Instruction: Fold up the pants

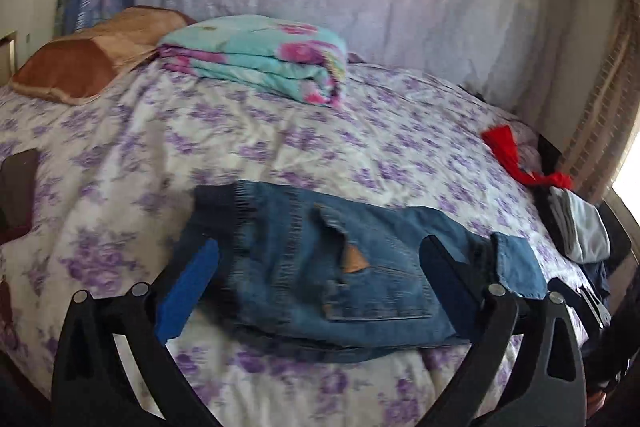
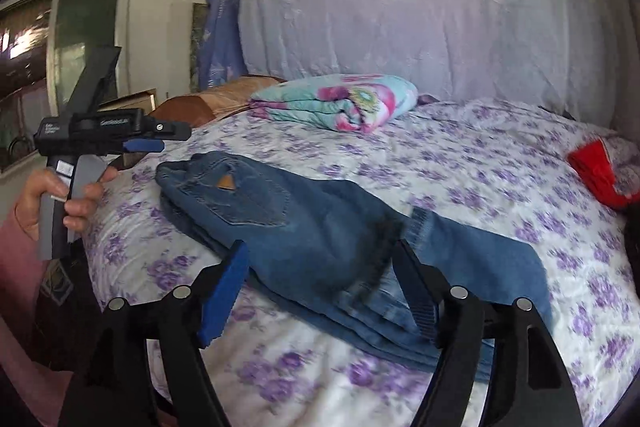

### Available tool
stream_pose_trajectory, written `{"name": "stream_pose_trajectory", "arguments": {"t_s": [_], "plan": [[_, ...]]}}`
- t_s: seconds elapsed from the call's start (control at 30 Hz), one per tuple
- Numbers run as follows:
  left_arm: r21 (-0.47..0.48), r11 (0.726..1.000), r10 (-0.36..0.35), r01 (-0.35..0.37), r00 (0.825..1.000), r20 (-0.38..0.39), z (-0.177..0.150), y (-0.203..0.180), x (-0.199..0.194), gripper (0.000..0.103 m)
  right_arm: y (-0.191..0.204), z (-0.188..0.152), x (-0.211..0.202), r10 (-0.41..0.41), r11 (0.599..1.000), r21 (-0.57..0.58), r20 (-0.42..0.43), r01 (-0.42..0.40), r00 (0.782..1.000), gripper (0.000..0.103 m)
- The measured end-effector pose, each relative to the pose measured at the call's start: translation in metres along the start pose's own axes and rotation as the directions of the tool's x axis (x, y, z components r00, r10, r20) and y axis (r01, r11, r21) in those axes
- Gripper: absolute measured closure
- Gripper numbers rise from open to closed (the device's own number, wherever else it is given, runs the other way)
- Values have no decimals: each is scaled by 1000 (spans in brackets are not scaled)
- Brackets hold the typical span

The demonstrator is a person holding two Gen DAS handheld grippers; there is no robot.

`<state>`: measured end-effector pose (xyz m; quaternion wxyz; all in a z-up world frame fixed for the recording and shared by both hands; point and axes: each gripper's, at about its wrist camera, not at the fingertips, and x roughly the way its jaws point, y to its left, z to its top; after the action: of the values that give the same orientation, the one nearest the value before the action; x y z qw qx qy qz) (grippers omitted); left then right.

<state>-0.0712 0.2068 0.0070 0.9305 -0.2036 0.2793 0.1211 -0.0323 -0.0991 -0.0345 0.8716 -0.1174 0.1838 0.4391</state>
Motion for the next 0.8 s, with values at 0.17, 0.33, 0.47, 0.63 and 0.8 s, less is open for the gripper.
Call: {"name": "stream_pose_trajectory", "arguments": {"t_s": [0.17, 0.33, 0.47, 0.63, 0.8], "plan": [[-138, 989, 56, -60, 998, -35, -5, 57, -7, 4, 55, 26, 38, 91, 988, -122, -24, -94, 996, 26], [-195, 980, 12, -26, 998, -69, -14, 84, -6, 4, 112, 40, 75, 104, 944, -302, -104, -131, 989, 26], [-197, 980, -1, -15, 997, -82, -14, 93, -5, 4, 147, 38, 107, 32, 900, -426, -156, -96, 987, 26], [-169, 985, 4, -26, 991, -132, -11, 99, 4, 5, 165, 30, 136, -83, 859, -511, -177, -19, 981, 27], [-130, 991, 21, -44, 984, -178, -9, 99, 17, 4, 168, 27, 150, -126, 853, -522, -176, 16, 976, 27]]}}
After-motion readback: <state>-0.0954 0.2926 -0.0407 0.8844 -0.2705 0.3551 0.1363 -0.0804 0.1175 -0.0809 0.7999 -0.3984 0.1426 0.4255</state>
